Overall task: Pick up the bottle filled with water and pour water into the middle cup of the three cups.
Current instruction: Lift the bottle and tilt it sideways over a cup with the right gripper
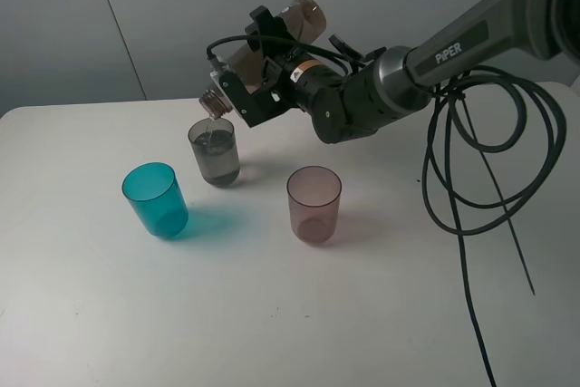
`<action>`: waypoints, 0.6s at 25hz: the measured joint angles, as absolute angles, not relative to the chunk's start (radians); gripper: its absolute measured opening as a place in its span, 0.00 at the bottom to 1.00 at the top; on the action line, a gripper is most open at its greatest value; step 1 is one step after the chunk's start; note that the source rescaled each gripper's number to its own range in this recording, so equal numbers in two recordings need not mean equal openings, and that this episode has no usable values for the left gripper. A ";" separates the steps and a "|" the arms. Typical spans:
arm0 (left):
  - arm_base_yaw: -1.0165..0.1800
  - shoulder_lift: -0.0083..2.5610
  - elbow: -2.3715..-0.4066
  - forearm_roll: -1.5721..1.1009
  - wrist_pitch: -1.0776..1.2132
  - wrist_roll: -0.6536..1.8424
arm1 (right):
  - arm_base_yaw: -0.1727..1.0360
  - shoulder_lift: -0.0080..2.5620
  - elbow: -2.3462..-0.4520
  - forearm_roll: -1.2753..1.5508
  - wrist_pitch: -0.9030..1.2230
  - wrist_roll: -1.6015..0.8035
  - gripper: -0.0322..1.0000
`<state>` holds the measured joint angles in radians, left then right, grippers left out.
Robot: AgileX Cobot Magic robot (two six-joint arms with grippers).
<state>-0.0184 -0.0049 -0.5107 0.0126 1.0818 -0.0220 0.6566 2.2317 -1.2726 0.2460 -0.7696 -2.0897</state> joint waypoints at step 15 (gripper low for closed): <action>-0.018 -0.005 -0.511 0.013 1.082 -0.022 | 0.657 2.232 -1.275 0.220 -0.772 -2.090 0.03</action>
<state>-0.0184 -0.0049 -0.5107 0.0126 1.0818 -0.0220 0.6566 2.2317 -1.2747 0.2199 -0.7715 -2.0897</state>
